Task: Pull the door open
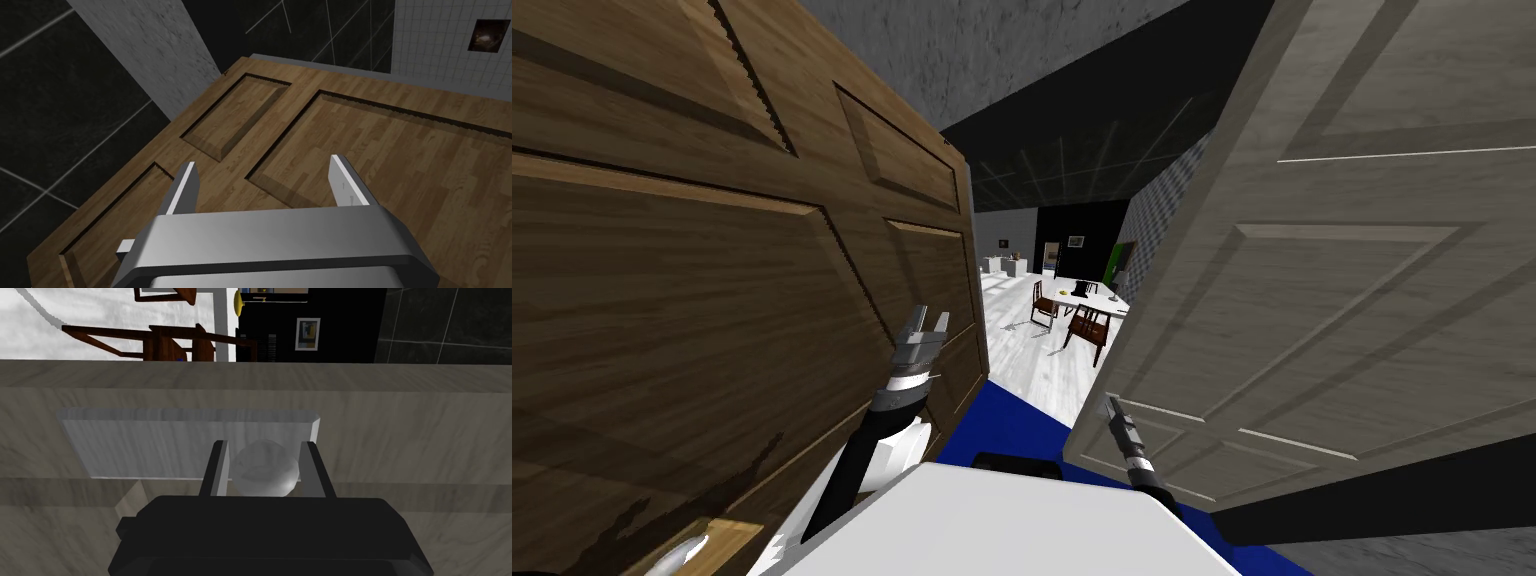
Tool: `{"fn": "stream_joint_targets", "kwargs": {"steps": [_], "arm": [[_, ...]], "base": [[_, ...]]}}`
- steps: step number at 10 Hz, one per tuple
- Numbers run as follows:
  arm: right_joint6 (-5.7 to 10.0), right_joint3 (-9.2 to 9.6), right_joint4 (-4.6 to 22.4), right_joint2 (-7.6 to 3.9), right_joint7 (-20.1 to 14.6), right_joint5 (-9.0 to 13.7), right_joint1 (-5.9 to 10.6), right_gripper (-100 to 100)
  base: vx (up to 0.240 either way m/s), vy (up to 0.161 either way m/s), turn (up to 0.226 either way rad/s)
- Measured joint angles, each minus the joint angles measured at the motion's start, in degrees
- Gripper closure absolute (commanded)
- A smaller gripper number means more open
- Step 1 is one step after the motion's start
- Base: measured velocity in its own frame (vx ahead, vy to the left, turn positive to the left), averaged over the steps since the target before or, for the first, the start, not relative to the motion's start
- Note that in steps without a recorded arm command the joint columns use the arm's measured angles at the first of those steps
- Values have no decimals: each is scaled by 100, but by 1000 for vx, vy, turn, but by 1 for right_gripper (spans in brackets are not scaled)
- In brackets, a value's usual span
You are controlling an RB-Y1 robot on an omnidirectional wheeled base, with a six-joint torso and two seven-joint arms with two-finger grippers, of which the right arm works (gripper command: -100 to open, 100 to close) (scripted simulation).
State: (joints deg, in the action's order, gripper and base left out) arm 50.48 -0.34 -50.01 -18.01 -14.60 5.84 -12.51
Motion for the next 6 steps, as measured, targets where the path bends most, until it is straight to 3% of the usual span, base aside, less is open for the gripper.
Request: {"fn": "stream_joint_targets", "kwargs": {"steps": [6], "arm": [[446,275,-84,-288,-296,-130,-376,100]], "base": [[-209,-51,120]]}}
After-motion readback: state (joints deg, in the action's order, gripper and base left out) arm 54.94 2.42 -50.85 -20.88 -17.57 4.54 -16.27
